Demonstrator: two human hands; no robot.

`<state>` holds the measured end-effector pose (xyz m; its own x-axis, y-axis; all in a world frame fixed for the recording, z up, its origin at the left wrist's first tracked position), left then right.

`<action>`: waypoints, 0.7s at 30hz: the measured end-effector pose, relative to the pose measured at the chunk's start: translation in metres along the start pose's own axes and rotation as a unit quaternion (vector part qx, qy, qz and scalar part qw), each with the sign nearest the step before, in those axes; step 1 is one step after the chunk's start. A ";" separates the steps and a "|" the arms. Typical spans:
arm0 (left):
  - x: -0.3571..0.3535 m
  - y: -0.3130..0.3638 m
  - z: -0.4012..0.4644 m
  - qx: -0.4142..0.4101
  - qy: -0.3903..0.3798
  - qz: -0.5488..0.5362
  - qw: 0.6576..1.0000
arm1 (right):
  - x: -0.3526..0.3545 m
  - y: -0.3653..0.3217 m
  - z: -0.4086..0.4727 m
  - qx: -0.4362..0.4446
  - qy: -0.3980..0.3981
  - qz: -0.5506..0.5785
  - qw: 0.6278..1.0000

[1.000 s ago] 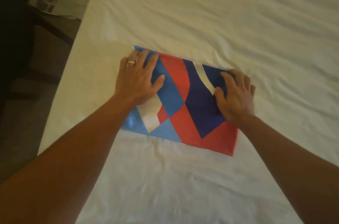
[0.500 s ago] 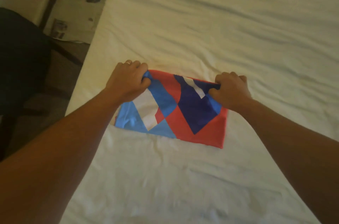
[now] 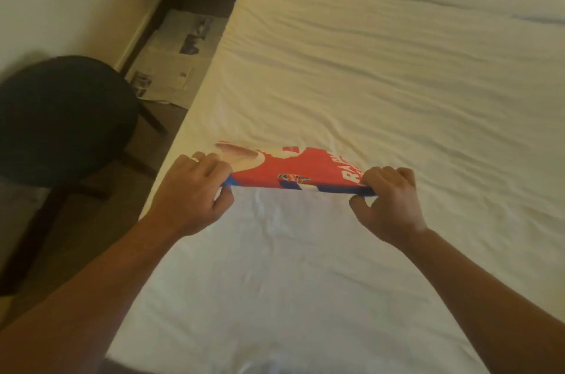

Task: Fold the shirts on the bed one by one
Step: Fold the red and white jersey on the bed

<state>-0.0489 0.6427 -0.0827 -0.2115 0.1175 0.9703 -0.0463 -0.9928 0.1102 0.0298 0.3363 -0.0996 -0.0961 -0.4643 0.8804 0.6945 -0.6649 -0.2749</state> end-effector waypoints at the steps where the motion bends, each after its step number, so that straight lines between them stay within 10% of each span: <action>1: -0.007 0.004 -0.021 -0.006 -0.001 0.006 1.000 | -0.005 -0.007 -0.020 0.013 -0.003 -0.004 1.000; 14: -0.128 0.050 -0.244 -0.061 -0.225 0.044 0.972 | -0.107 -0.072 -0.232 0.024 -0.381 0.015 0.924; 21: -0.133 0.042 -0.175 0.054 -0.175 0.012 0.983 | -0.117 -0.062 -0.177 -0.038 -0.224 0.053 0.972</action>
<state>-0.1935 0.5888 -0.2443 0.1379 0.0991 0.9855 0.0627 -0.9939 0.0912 -0.1283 0.3287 -0.2535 0.3053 -0.2426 0.9208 0.6268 -0.6767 -0.3861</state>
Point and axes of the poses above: each hand's wrist, its own z-axis towards the middle knuckle, its own x-axis out of the back of the hand, y = z × x, the point moved 6 cm from there along z, towards the middle knuckle, and after that the axes turned 11 degrees about x, right-handed, at the moved point
